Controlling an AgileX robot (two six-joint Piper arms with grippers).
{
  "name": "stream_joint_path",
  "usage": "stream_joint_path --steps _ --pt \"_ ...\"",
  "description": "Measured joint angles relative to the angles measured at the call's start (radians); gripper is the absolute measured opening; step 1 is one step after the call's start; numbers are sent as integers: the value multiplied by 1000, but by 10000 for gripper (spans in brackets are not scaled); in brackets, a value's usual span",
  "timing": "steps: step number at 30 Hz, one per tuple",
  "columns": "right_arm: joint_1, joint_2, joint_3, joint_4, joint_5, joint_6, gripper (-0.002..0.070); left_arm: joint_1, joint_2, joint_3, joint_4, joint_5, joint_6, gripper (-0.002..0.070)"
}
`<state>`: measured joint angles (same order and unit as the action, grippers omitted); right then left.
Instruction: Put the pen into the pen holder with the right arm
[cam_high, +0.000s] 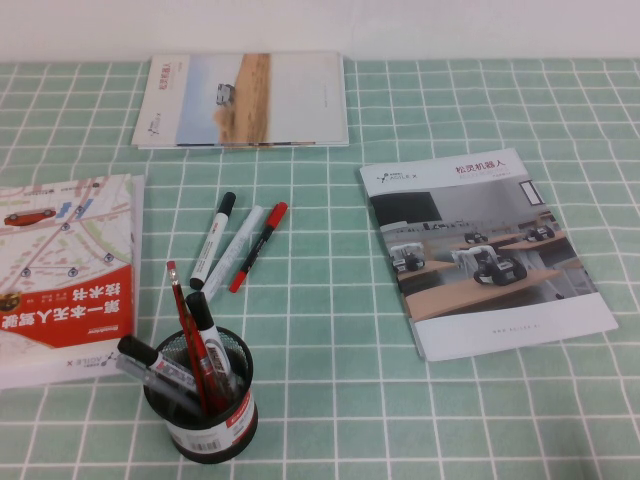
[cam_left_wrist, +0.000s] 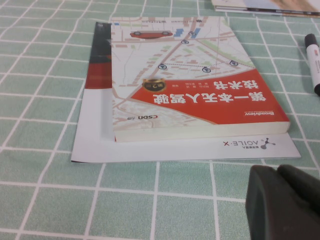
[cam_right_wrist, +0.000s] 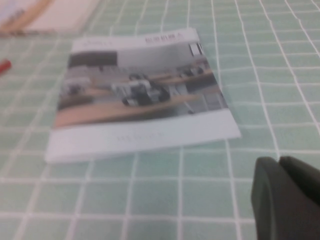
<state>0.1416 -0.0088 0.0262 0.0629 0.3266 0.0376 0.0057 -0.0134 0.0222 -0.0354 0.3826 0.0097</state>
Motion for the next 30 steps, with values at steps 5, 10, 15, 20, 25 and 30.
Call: stream_joint_path --steps 5,10,15,20,25,30 --pt "0 0 0 176 -111 0 -19 0 0 0 0 0 0 -4" --pt "0 0 0 465 -256 0 -19 0 0 0 0 0 0 -4" --pt "0 0 0 538 -315 -2 -19 0 0 0 0 0 0 -4" --pt "0 19 -35 558 -146 -2 -19 0 0 0 0 0 0 -4" --pt "0 183 -175 560 38 -2 -19 0 0 0 0 0 0 -4" --pt "0 412 -373 501 230 -2 -19 0 0 0 0 0 0 -4"
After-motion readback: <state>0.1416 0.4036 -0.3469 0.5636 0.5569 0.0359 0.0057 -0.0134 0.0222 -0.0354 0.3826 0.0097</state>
